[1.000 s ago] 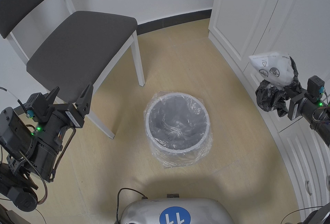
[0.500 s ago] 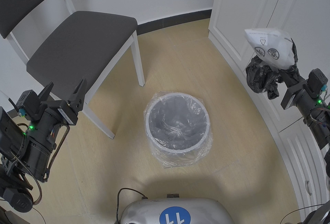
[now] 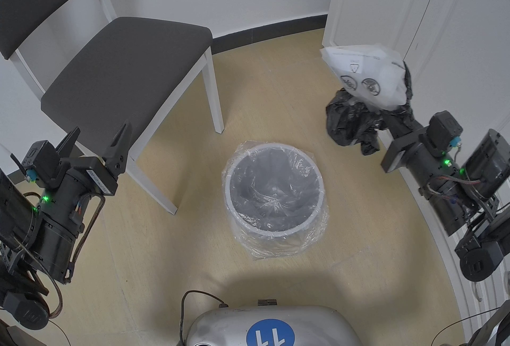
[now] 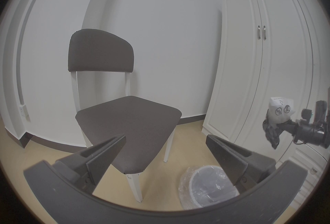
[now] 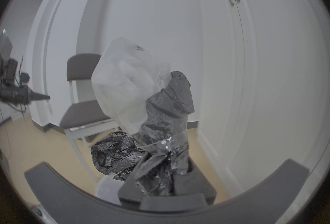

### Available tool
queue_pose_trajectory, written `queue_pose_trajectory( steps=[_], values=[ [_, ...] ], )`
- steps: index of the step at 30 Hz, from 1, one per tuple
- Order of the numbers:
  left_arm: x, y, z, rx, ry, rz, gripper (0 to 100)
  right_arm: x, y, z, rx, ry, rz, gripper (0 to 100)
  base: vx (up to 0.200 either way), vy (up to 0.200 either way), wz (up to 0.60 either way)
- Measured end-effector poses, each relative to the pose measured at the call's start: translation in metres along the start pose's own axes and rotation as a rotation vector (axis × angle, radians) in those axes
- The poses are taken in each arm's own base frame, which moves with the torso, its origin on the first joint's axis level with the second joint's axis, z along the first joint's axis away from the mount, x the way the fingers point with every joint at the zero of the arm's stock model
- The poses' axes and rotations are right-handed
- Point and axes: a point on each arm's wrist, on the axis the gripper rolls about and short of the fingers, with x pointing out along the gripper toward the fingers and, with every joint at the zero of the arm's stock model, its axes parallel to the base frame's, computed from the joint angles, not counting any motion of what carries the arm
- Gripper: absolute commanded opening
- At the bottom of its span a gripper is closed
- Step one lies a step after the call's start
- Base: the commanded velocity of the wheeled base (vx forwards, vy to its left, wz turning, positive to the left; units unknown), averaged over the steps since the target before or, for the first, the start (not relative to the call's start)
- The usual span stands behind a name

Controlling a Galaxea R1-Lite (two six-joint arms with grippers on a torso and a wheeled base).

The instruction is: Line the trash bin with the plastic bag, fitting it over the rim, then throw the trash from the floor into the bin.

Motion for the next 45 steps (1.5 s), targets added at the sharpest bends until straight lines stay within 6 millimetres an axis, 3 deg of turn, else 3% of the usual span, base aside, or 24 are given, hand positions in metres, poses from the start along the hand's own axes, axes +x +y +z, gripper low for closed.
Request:
queue_pose_trajectory(
  steps=[6, 17, 23, 27, 35, 45],
  values=[
    [-0.001, 0.000, 0.001, -0.001, -0.004, 0.000, 100, 0.020, 0.029, -0.014, 0.144, 0.017, 0.040, 0, 0.000, 0.000, 0.00],
    [-0.002, 0.002, 0.001, -0.001, -0.004, 0.003, 100, 0.069, 0.062, -0.048, 0.241, 0.025, -0.101, 0, 0.000, 0.000, 0.00],
    [-0.002, 0.002, 0.001, -0.001, -0.004, 0.005, 100, 0.084, 0.068, -0.078, 0.227, 0.063, -0.129, 0, 0.000, 0.000, 0.00],
    [-0.001, 0.003, 0.002, -0.003, -0.008, 0.008, 100, 0.088, 0.068, -0.086, 0.177, 0.065, -0.070, 0, 0.000, 0.000, 0.00],
    [-0.001, 0.004, 0.002, -0.003, -0.009, 0.013, 100, 0.087, 0.067, -0.093, -0.251, 0.039, 0.142, 0, 0.000, 0.000, 0.00],
    [0.001, 0.010, 0.002, 0.005, -0.011, 0.028, 100, 0.078, 0.066, -0.109, -0.891, 0.019, 0.563, 0, 0.000, 0.000, 0.00]
  ],
)
